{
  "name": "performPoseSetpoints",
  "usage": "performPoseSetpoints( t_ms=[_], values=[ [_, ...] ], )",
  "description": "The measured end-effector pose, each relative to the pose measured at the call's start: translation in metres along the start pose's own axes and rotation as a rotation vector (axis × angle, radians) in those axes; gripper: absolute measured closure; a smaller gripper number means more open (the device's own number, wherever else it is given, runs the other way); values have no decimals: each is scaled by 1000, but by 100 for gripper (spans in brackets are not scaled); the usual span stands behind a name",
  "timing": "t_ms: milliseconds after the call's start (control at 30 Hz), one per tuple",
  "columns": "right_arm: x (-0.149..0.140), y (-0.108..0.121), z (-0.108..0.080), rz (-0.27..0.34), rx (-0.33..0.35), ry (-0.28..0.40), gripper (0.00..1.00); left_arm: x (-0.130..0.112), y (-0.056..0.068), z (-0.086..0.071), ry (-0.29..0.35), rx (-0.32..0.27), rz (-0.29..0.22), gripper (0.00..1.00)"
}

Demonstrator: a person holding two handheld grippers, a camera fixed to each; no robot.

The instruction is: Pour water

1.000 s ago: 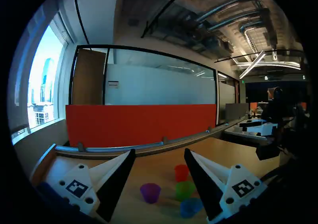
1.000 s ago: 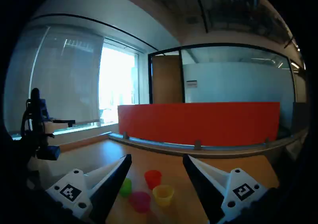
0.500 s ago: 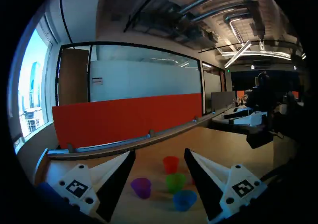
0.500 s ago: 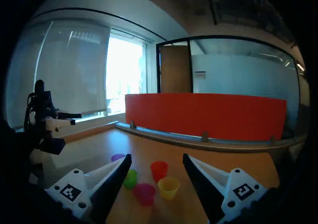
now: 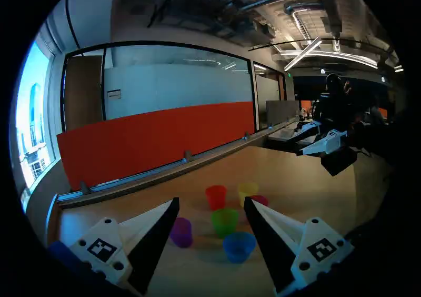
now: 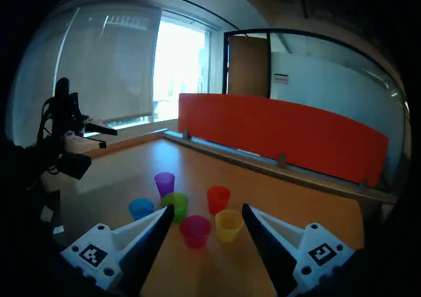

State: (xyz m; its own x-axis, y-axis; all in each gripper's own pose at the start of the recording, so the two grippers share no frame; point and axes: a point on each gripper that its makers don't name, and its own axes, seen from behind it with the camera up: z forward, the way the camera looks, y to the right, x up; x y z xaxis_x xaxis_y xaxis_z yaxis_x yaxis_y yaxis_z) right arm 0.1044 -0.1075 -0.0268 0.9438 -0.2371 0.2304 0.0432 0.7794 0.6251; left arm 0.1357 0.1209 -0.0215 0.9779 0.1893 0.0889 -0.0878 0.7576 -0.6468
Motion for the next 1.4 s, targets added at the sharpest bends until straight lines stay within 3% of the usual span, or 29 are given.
performPoseSetpoints(
  t_ms=[400,967,1400],
  values=[
    [-7,0,-1,-25,13,-32,0,-20,11,7,-53,-49,7,9],
    [-22,0,1,-70,38,-72,0,-77,37,28,-186,-135,51,9],
    [-26,3,6,-90,46,-87,0,-118,51,38,-268,-182,83,9]
  ],
)
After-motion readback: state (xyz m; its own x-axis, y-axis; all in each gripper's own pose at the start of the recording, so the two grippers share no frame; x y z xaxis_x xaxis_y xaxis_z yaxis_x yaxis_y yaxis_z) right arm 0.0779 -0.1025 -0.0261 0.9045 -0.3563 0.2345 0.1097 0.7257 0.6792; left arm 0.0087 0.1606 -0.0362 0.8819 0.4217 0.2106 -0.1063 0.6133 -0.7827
